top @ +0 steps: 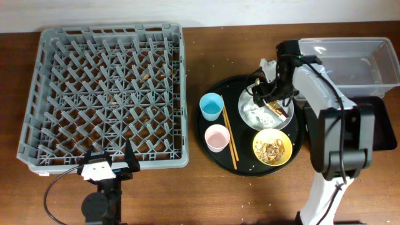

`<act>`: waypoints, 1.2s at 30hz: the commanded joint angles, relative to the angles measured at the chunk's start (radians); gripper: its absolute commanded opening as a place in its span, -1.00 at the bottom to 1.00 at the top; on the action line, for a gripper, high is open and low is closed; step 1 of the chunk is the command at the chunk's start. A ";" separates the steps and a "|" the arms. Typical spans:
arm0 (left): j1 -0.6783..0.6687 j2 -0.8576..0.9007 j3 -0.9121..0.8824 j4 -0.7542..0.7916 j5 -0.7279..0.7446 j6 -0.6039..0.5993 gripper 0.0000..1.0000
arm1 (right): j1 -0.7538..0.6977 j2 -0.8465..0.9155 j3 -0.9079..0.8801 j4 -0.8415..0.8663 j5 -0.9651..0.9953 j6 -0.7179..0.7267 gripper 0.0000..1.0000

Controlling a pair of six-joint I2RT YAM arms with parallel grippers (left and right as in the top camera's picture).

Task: Sort waste into correct bins and load items into the dishwasher rack
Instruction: 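Grasp foil and tissue from the white plate with right gripper, drop in clear bin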

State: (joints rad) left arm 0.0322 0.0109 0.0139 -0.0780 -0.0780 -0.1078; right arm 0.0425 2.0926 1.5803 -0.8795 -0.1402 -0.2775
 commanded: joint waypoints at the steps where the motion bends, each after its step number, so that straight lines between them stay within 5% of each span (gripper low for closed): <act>1: 0.003 -0.005 -0.005 0.001 0.007 0.016 0.99 | 0.000 0.071 0.006 -0.011 0.018 -0.010 0.91; 3: 0.003 -0.005 -0.005 0.001 0.007 0.016 0.99 | 0.029 0.075 0.000 -0.024 0.018 -0.010 0.81; 4: 0.003 -0.005 -0.005 0.001 0.007 0.016 0.99 | 0.047 0.075 -0.009 -0.026 0.022 -0.010 0.41; 5: 0.003 -0.005 -0.005 0.001 0.007 0.016 0.99 | 0.059 0.075 -0.013 -0.026 0.022 -0.008 -0.42; 6: 0.003 -0.005 -0.005 0.001 0.007 0.016 0.99 | 0.063 0.074 -0.011 -0.023 0.021 0.042 -0.92; 9: 0.003 -0.005 -0.005 0.001 0.007 0.016 0.99 | 0.053 0.026 0.129 -0.123 0.022 0.180 -0.92; 14: 0.003 -0.005 -0.005 0.001 0.007 0.016 0.99 | -0.102 -0.026 0.743 -0.412 0.198 0.429 -0.92; 18: 0.003 -0.005 -0.005 0.001 0.007 0.016 0.99 | -0.257 0.010 0.681 -0.253 0.335 0.576 -0.92; 20: 0.003 -0.005 -0.005 0.001 0.007 0.016 0.99 | -0.285 0.053 0.591 -0.123 0.336 0.575 -0.80; 23: 0.003 -0.005 -0.005 0.001 0.007 0.016 0.99 | -0.284 0.069 0.536 -0.064 0.320 0.546 0.89; 28: 0.003 -0.005 -0.005 0.001 0.007 0.016 0.99 | -0.270 -0.145 0.645 -0.299 -0.156 0.351 0.99; 32: 0.003 -0.005 -0.005 0.001 0.007 0.016 0.99 | -0.106 -0.153 0.621 -0.581 -0.118 0.285 0.96; 36: 0.003 -0.005 -0.005 0.001 0.007 0.016 0.99 | 0.090 -0.102 0.364 -0.521 0.019 0.295 0.96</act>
State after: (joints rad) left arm 0.0322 0.0109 0.0139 -0.0780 -0.0780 -0.1078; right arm 0.0723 1.9709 2.0819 -1.4521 -0.1871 0.0208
